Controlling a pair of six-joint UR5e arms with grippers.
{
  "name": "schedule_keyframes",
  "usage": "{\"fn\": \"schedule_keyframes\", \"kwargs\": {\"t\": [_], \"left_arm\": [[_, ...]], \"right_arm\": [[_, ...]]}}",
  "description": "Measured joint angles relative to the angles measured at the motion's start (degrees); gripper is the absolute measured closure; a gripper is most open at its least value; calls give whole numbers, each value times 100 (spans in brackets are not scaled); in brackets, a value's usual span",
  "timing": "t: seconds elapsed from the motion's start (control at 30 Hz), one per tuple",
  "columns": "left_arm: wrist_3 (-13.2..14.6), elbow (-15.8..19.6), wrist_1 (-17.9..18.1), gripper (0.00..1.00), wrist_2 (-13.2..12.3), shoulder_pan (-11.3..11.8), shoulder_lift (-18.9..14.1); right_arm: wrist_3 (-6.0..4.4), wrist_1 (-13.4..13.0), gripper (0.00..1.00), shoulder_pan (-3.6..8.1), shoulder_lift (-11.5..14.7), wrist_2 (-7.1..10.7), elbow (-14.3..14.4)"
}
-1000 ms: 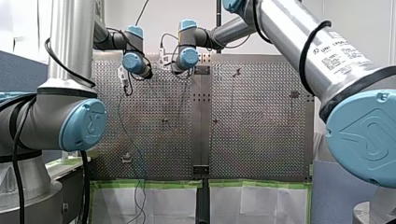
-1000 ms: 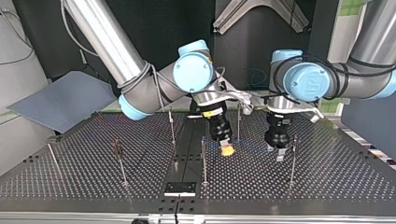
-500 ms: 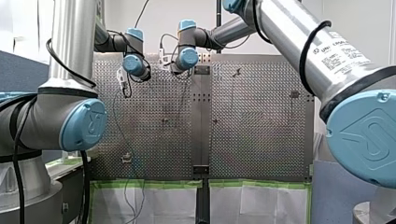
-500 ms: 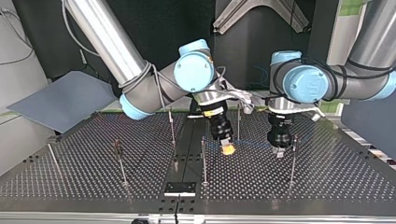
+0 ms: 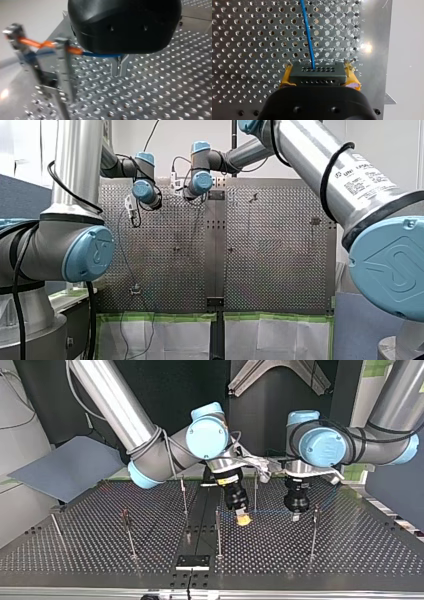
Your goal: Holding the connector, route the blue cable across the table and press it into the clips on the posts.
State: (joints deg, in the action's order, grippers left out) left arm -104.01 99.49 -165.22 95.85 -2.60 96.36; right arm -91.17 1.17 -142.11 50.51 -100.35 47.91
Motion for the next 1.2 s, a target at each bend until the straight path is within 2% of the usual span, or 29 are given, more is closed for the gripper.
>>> {"fn": "schedule_keyframes", "kwargs": {"t": [0.13,0.3,0.57,0.93,1.2], "left_arm": [[10,193,13,100,197,-44,-1],[15,433,63,100,271,-113,0],[-59,831,383,100,425,-211,-1],[-261,1390,927,100,428,-244,36],[-258,1552,1093,100,407,-322,356]], "right_arm": [[-72,45,100,-15,-64,-3,3],[-96,137,100,-44,-241,-6,14],[-177,139,100,-68,-351,-18,83],[-187,113,100,-26,-404,-12,604],[-197,111,100,-23,-417,-12,971]]}}
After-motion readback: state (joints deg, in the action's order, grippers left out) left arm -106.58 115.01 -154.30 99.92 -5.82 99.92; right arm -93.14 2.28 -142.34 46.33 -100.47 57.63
